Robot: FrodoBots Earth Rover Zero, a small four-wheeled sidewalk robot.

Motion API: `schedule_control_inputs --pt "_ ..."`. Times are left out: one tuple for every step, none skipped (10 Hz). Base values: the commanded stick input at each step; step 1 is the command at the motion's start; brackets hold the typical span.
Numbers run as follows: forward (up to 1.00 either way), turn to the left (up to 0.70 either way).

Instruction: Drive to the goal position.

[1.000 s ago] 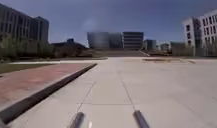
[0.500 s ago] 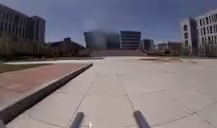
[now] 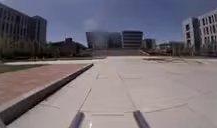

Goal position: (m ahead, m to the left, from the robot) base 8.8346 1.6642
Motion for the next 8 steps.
schedule_control_inputs --pt "1.00 0.00" --pt "1.00 0.00" --pt "1.00 0.00" --pt "1.00 0.00" --pt "1.00 0.00" --pt "1.00 0.00" --pt "1.00 0.00" --pt "1.00 0.00"
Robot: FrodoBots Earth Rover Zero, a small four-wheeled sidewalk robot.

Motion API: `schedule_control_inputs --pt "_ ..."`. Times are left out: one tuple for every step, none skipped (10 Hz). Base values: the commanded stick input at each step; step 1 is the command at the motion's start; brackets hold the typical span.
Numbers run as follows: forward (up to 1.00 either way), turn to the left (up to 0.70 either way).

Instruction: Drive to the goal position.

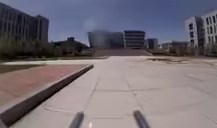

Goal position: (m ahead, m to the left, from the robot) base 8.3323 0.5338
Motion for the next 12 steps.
schedule_control_inputs --pt "1.00 -0.09" --pt "1.00 -0.20" --pt "1.00 0.00" --pt "1.00 0.00" --pt "1.00 0.00" --pt "1.00 0.00" --pt "1.00 0.00" --pt "1.00 -0.27" --pt "1.00 -0.27" --pt "1.00 -0.27" --pt "1.00 -0.27" --pt "1.00 -0.27"
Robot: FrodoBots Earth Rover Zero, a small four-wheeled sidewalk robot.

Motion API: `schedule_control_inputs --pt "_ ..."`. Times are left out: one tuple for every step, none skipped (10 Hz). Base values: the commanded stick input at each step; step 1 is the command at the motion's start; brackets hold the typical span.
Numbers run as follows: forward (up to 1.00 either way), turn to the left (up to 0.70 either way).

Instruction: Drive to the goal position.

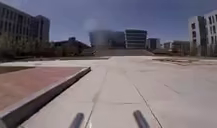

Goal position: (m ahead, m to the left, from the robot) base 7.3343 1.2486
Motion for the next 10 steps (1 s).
schedule_control_inputs --pt "1.00 -0.27" --pt "1.00 -0.27" --pt "1.00 -0.27" --pt "1.00 -0.27" --pt "1.00 -0.27" --pt "1.00 -0.27" --pt "1.00 -0.27" --pt "1.00 -0.22" --pt "1.00 -0.03" --pt "1.00 0.00"
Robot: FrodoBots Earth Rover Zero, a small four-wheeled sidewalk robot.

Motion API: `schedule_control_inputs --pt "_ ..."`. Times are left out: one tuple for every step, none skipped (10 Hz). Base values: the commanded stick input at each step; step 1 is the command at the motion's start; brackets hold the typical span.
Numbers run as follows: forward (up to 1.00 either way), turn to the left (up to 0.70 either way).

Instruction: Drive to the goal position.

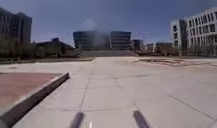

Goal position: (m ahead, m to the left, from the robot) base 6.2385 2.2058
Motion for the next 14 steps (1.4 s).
schedule_control_inputs --pt "1.00 0.00" --pt "1.00 0.00" --pt "1.00 -0.09" --pt "1.00 -0.27" --pt "1.00 -0.27" --pt "1.00 -0.02" --pt "1.00 0.00" --pt "1.00 0.00" --pt "1.00 0.00" --pt "1.00 0.00" --pt "1.00 0.00" --pt "1.00 0.00" --pt "1.00 0.00" --pt "1.00 0.00"
